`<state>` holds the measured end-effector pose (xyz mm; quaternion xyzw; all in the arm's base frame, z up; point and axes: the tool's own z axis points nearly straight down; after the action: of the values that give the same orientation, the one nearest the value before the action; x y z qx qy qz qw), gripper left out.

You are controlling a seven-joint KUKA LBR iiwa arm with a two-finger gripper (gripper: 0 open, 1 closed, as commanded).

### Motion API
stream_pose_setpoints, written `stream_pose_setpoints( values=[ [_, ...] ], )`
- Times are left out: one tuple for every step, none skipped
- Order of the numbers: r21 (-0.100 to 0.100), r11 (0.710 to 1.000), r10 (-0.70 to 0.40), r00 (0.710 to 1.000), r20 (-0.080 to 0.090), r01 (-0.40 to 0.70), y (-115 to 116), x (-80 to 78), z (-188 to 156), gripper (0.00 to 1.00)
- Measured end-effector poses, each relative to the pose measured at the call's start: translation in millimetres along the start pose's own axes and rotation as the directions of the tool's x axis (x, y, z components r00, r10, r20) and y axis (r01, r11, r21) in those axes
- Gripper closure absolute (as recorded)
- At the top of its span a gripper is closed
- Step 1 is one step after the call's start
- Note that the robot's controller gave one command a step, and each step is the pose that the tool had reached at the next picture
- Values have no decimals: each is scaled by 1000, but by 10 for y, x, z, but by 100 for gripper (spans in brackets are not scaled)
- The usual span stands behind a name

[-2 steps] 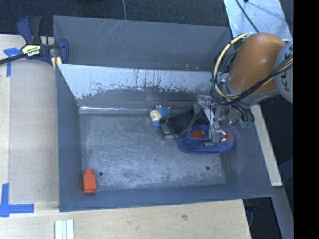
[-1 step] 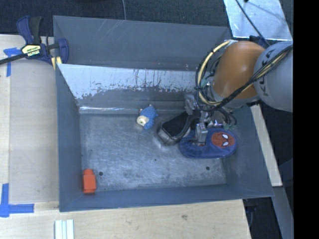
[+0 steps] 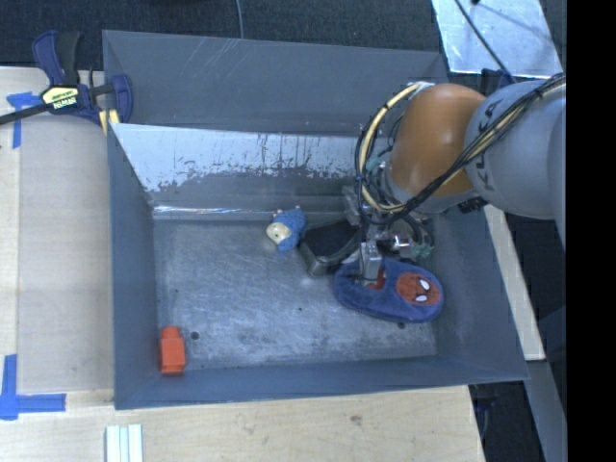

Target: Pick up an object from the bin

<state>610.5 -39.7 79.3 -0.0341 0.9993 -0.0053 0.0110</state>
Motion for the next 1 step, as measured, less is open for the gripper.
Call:
stream_pose_setpoints(
  values=[
    [0, 1000, 0, 1000, 10, 0, -3, -23, -26, 100]
  ],
)
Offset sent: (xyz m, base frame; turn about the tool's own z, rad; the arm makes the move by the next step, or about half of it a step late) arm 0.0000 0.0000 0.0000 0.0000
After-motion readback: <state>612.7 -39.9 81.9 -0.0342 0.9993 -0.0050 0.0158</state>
